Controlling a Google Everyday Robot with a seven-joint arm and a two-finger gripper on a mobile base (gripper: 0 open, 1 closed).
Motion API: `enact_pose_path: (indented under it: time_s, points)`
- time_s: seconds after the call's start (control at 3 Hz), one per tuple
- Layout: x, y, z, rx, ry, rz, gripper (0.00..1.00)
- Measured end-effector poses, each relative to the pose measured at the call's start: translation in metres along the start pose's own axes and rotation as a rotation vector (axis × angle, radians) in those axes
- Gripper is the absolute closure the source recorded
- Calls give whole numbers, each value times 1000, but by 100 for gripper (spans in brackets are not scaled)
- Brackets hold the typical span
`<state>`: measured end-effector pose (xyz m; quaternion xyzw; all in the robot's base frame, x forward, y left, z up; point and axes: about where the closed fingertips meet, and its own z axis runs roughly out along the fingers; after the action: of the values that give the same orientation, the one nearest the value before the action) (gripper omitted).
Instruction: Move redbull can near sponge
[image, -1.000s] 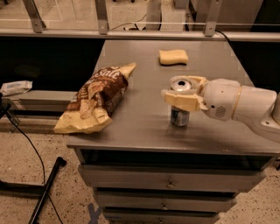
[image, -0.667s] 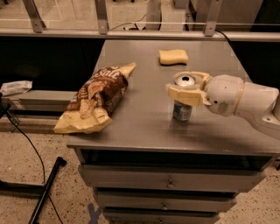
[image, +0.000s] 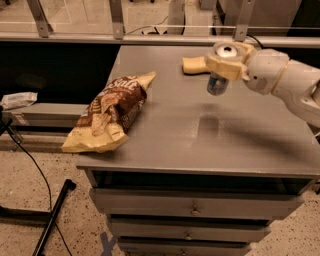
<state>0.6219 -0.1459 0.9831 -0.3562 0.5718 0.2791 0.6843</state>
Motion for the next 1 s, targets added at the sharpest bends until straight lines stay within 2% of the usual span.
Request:
enact_pose_path:
  time_s: [0.33,0.67,1.0]
  points:
    - [-29,-56,24,98,-53,-61,100]
    - [-32,-97,45,209,-36,-76,100]
    - [-8,-133,55,337,23,-56,100]
